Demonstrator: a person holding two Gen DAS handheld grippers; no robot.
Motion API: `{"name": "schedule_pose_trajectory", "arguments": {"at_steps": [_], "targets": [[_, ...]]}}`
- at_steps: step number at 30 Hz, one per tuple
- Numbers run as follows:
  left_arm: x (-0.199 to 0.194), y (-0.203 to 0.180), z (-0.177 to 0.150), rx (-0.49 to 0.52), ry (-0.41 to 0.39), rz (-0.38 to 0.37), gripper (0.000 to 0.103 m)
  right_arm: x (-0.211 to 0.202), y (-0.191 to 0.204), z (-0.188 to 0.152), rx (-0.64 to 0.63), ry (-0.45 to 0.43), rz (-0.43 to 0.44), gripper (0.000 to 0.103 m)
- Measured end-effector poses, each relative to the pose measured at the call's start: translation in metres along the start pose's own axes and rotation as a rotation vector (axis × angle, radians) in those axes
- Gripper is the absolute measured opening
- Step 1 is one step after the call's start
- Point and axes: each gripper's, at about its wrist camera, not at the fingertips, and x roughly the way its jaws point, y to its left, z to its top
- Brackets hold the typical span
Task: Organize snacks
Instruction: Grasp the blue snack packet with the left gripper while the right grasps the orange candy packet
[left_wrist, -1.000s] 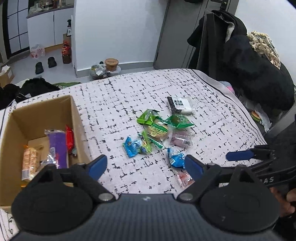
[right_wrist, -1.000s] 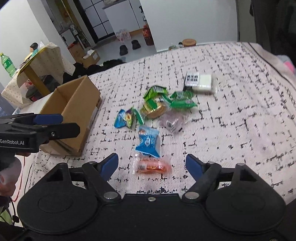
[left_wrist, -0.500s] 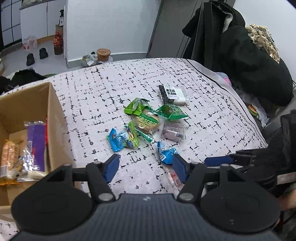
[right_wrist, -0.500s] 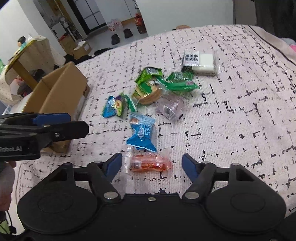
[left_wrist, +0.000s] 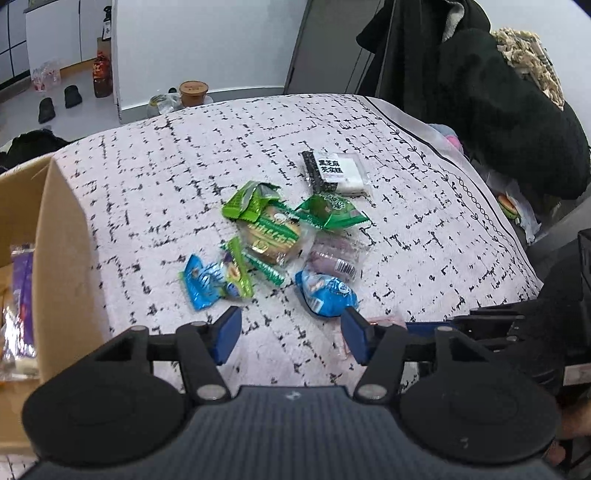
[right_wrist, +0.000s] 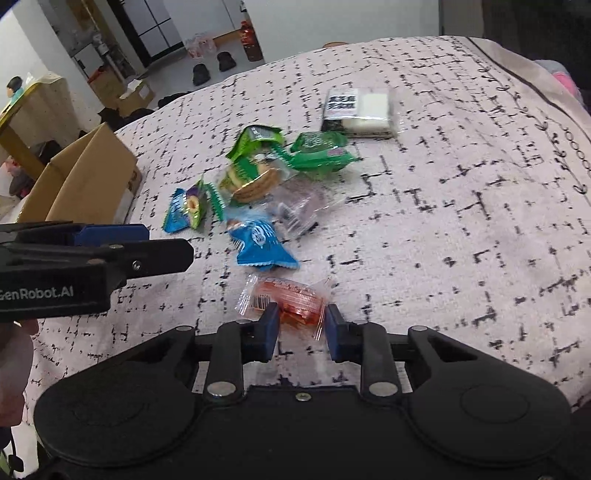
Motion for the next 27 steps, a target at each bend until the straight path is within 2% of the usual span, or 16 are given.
{"name": "schedule_pose_trajectory", "arguments": {"at_steps": [14,23,27], "targets": [[0.024,-0.018,0.016,0.024,0.02,-0.02,0.059,-0.022,-0.04,0.018,0.125,-0.051,-0.079,0.024],[0.044,-0.031,0.013,0.047,0.047,-0.011,0.059,-0.015,-0.048,0.017,0.16,-0.036,-0.104,0.025],[0.06,-0.035,0.012,0.056,0.072,0.009,0.059,-0.015,-0.052,0.016,0.171,-0.028,-0.113,0.03]]}}
